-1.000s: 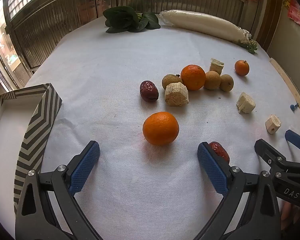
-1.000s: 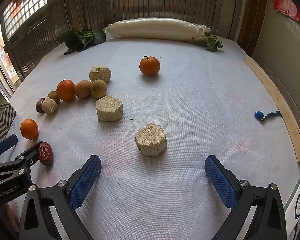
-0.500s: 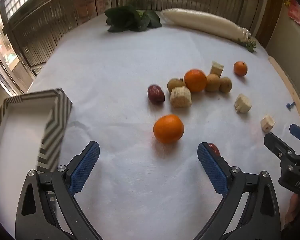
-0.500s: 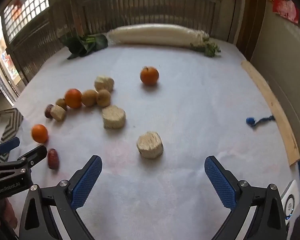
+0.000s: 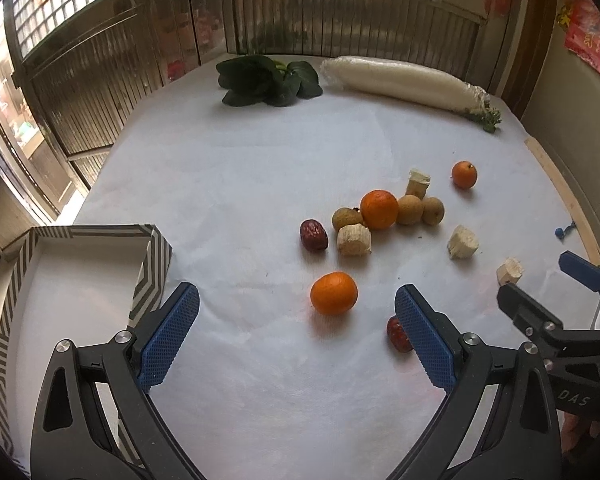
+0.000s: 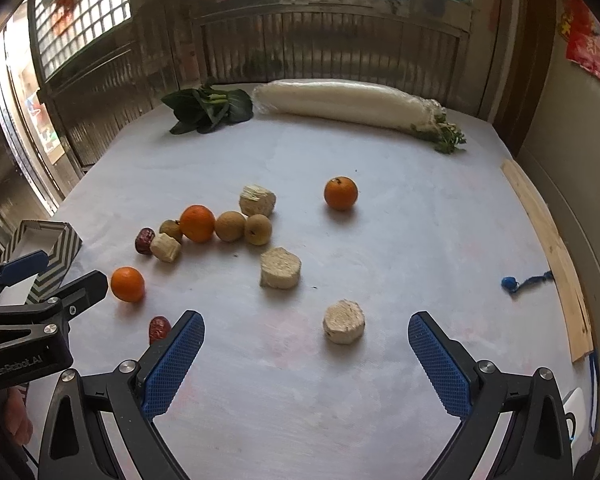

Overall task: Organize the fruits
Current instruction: 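Move left gripper to the orange while right gripper moves to the beige round cake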

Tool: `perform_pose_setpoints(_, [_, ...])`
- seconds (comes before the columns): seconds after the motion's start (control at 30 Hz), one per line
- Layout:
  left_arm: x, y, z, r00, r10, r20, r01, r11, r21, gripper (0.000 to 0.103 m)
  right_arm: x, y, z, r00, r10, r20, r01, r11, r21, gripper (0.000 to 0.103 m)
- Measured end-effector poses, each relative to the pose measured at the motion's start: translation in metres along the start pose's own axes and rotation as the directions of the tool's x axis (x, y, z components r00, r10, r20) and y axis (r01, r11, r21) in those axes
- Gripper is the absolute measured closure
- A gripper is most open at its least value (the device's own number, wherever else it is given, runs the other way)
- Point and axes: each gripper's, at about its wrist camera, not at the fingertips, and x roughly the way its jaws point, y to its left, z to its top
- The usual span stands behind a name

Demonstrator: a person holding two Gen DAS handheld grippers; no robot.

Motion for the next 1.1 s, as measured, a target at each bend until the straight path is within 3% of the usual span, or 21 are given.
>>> perform_pose_setpoints(0.37, [0.003,0.009,0.001,0.999,-0.052,-0.012,0.052,0.999,-0.007,0.004,0.008,0.002,0.002,1.000,0.026,-0.014,-0.026,1.000,-0.016,0.007])
perform_pose_setpoints(0.5, [0.009,0.011,0.000,0.995,-0.093,-0.043,0.093,0.996,-0.004,0.004,0.013,0.002,0.004,0.998,0.055,-0.029,-0.055,0.998,-0.018,0.013])
perform_pose_setpoints(1.1, [0.027,0.005,0.004,0.994,-0.070,-0.083,0.071,0.997,0.007,0.004,0.029,0.001,0.013,0.993,0.103,-0.054,-0.104,0.994,-0.022,0.020])
